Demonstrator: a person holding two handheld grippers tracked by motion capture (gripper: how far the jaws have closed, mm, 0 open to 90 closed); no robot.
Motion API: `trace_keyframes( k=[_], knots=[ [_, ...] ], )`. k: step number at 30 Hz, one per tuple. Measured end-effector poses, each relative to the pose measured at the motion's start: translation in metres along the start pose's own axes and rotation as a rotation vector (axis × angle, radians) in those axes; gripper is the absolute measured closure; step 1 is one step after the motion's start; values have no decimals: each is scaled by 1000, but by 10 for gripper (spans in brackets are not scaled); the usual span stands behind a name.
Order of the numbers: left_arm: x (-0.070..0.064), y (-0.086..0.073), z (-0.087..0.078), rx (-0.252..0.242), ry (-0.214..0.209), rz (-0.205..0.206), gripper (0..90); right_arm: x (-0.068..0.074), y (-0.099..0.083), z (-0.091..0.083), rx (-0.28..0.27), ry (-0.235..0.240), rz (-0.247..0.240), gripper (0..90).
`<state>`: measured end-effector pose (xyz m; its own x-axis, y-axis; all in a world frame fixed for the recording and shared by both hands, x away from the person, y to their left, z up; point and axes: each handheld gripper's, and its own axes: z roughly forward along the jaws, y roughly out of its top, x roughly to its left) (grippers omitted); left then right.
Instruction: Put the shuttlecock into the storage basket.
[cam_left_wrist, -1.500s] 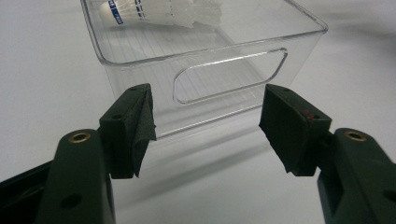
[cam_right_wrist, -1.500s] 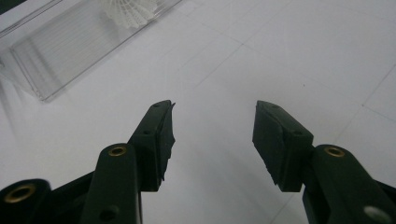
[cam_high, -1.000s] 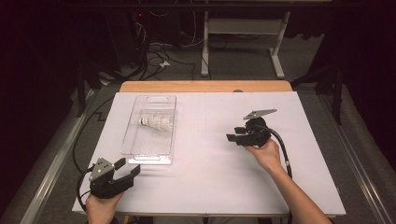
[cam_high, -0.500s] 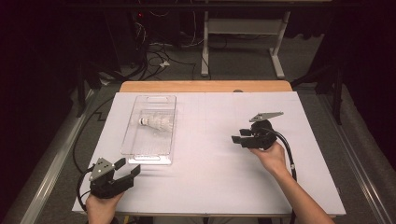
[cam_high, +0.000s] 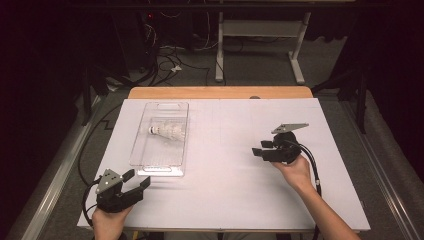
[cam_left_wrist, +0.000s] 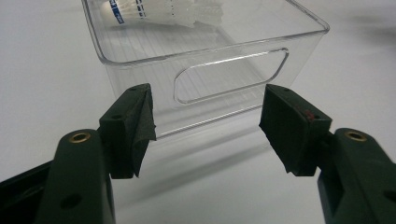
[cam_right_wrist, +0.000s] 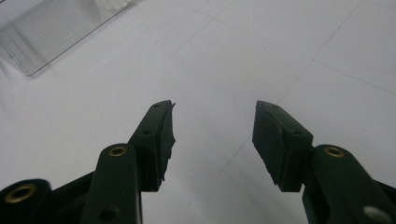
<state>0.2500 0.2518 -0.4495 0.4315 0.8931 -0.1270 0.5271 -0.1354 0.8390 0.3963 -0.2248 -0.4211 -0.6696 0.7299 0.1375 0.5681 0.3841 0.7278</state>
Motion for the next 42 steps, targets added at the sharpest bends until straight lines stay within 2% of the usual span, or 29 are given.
trace_keyframes(
  k=[13,42],
  knots=[
    [0,0,0,0,2,-1,358,-3,-9,-8,-16,-17,3,482],
    [1,0,-1,-4,1,-3,358,-12,-30,-31,-60,-40,51,474]
  ],
)
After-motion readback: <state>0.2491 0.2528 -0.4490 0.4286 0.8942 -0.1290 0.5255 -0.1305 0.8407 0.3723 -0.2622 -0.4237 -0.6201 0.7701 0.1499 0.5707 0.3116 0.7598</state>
